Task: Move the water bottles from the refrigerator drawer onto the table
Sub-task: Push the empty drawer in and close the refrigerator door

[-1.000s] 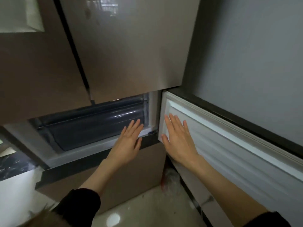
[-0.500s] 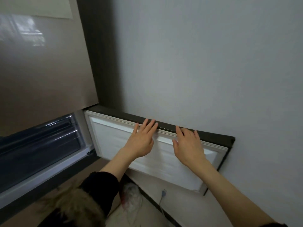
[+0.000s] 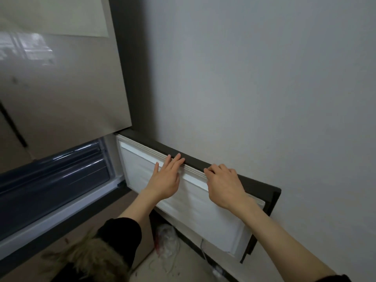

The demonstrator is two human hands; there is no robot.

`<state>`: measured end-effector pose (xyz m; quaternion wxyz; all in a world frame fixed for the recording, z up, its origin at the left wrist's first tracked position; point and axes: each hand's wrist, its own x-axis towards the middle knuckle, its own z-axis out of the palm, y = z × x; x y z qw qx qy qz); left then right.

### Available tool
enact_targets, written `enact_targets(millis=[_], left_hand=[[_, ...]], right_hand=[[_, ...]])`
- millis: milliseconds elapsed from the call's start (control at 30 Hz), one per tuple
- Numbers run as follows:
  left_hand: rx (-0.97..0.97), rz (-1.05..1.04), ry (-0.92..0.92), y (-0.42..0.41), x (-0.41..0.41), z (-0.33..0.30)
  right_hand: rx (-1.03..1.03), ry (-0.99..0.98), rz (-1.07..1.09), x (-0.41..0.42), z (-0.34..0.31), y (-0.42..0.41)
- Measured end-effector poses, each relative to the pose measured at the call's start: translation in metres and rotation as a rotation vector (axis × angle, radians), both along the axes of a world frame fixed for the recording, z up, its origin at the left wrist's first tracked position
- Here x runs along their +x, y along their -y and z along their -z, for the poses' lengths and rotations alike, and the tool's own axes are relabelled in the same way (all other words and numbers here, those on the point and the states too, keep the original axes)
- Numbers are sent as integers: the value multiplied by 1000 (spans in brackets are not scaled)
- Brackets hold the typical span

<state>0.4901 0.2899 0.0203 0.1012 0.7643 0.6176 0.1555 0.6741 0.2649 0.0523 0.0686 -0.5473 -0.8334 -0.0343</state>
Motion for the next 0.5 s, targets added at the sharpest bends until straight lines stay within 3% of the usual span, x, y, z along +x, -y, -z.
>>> enact_targets(millis=[267, 500], left_hand=[[-24, -24, 175, 107, -76, 2], [80, -248, 278, 212, -164, -9]], right_hand=[[-123, -76, -248, -66, -12, 79], [-233, -155, -480, -157, -5, 126]])
